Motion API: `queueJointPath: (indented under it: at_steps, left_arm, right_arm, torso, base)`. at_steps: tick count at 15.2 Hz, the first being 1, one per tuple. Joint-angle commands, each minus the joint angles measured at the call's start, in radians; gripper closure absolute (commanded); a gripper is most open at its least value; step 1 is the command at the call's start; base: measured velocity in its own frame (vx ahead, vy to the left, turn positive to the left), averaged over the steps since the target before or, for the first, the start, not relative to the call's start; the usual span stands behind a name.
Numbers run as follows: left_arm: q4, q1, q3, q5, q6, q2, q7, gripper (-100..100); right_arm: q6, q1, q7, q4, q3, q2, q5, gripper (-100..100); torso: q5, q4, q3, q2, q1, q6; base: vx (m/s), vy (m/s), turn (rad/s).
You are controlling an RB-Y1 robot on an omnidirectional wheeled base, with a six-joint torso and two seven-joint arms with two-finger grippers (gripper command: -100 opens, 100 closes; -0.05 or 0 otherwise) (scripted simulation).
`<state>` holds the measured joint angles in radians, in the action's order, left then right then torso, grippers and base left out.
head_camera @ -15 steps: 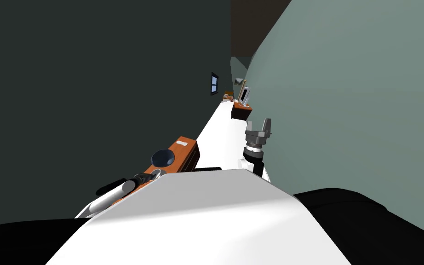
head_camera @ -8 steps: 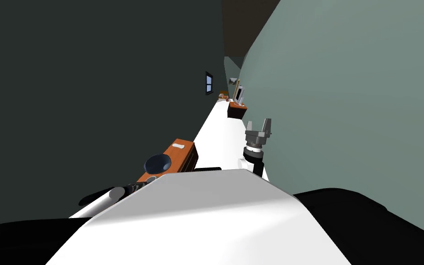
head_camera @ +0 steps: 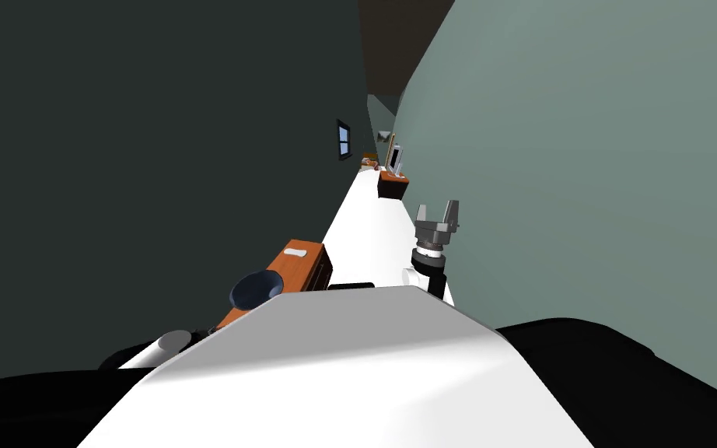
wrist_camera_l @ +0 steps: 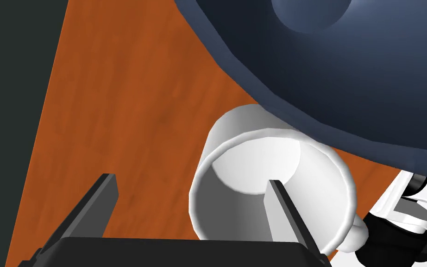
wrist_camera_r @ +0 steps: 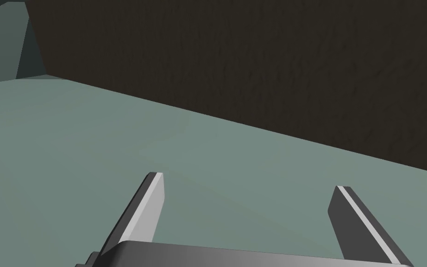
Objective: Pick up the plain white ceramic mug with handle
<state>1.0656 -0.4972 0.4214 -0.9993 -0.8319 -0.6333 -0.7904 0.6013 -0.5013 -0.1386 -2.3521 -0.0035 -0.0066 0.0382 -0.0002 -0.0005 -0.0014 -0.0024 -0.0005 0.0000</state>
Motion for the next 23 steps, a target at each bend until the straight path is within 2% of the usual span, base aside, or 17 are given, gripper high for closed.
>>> queueJointPath:
  at_steps: [1,2,5,8,9,10,11,12,15,16,17,18,19,20,21,22,23]
  left_arm:
    - [-0.020,-0.014,0.012,-0.022,-0.050,-0.008,-0.036,-100]
    - [-0.020,-0.014,0.012,-0.022,-0.052,-0.008,-0.036,-100]
    - [-0.078,-0.020,0.028,-0.063,-0.113,-0.022,-0.064,-100]
    - [-0.102,-0.023,0.034,-0.080,-0.137,-0.028,-0.076,-100]
    - [-0.078,-0.029,0.031,-0.070,-0.123,-0.022,-0.072,-100]
    - [-0.128,0.000,0.075,-0.049,-0.124,-0.025,-0.026,-100]
    - [-0.140,0.000,0.075,-0.049,-0.124,-0.025,-0.024,-100]
    - [-0.163,0.031,0.110,-0.028,-0.121,-0.028,0.003,-100]
    - [-0.201,0.031,0.119,-0.028,-0.121,-0.028,0.027,-100]
    - [-0.230,0.061,0.163,-0.006,-0.118,-0.030,0.065,-100]
    - [-0.259,0.061,0.163,-0.006,-0.118,-0.030,0.079,-100]
    - [-0.263,0.061,0.163,-0.006,-0.118,-0.030,0.079,-100]
    - [-0.301,0.091,0.205,0.016,-0.115,-0.033,0.116,-100]
    - [-0.325,0.091,0.206,0.016,-0.115,-0.033,0.130,-100]
    - [-0.325,0.091,0.206,0.016,-0.115,-0.033,0.130,-100]
    - [-0.359,0.122,0.250,0.038,-0.112,-0.036,0.168,-100]
    - [-0.386,0.122,0.250,0.038,-0.112,-0.036,0.182,-100]
  right_arm:
    - [0.000,0.000,0.000,0.000,0.000,0.000,0.000,0]
    - [0.000,0.000,0.000,0.000,0.000,0.000,0.000,0]
    - [0.000,0.000,0.000,0.000,0.000,0.000,0.000,0]
    - [0.000,0.000,0.000,0.000,0.000,0.000,0.000,0]
    - [0.000,0.000,0.000,0.000,0.000,0.000,0.000,0]
    - [0.000,0.000,0.000,0.000,0.000,0.000,0.000,0]
    - [0.000,0.000,0.000,0.000,0.000,0.000,0.000,0]
    - [0.000,0.000,0.000,0.000,0.000,0.000,0.000,0]
    - [0.000,0.000,0.000,0.000,0.000,0.000,0.000,0]
    - [0.000,0.000,0.000,0.000,0.000,0.000,0.000,0]
    - [0.000,0.000,0.000,0.000,0.000,0.000,0.000,0]
    - [0.000,0.000,0.000,0.000,0.000,0.000,0.000,0]
    - [0.000,0.000,0.000,0.000,0.000,0.000,0.000,0]
    - [0.000,0.000,0.000,0.000,0.000,0.000,0.000,0]
    - [0.000,0.000,0.000,0.000,0.000,0.000,0.000,0]
    - [0.000,0.000,0.000,0.000,0.000,0.000,0.000,0]
    - [0.000,0.000,0.000,0.000,0.000,0.000,0.000,0]
  torso:
    - [0.000,0.000,0.000,0.000,0.000,0.000]
    - [0.000,0.000,0.000,0.000,0.000,0.000]
    - [0.000,0.000,0.000,0.000,0.000,0.000]
    - [0.000,0.000,0.000,0.001,0.000,0.000]
    - [0.000,0.000,0.000,0.001,-0.001,0.000]
    - [0.000,0.000,0.001,0.001,-0.001,0.000]
    - [0.000,0.000,0.001,0.001,-0.002,0.000]
    - [0.000,0.000,0.001,0.001,-0.002,-0.001]
    - [-0.001,0.000,0.000,0.001,-0.003,-0.001]
    - [-0.001,0.000,0.001,0.001,-0.003,-0.001]
    - [-0.001,0.000,0.001,0.001,-0.003,0.000]
    - [-0.001,0.000,0.001,0.001,-0.003,-0.001]
    - [0.000,0.000,0.001,0.001,-0.003,-0.001]
    - [-0.001,0.000,0.001,0.001,-0.003,0.000]
    - [-0.001,0.000,0.001,0.001,-0.003,-0.001]
    - [0.000,0.000,0.001,0.001,-0.003,-0.001]
    - [0.000,0.000,0.001,0.001,-0.003,0.000]
  base:
    - [0.036,0.023,-0.130]
    - [0.030,0.025,-0.085]
    - [0.032,0.025,-0.153]
    - [0.023,0.017,-0.066]
    - [0.011,0.008,-0.024]
    - [0.015,-0.003,0.005]
    - [0.018,-0.009,0.005]
    - [0.022,-0.015,0.012]
    - [0.018,-0.013,0.002]
    - [0.011,-0.009,0.011]
    - [0.015,-0.011,0.001]
    - [0.012,-0.008,-0.001]
    - [0.018,-0.012,0.009]
    - [0.021,-0.012,0.004]
    - [0.014,-0.008,0.004]
    - [0.017,-0.011,0.010]
    - [0.019,-0.012,0.002]
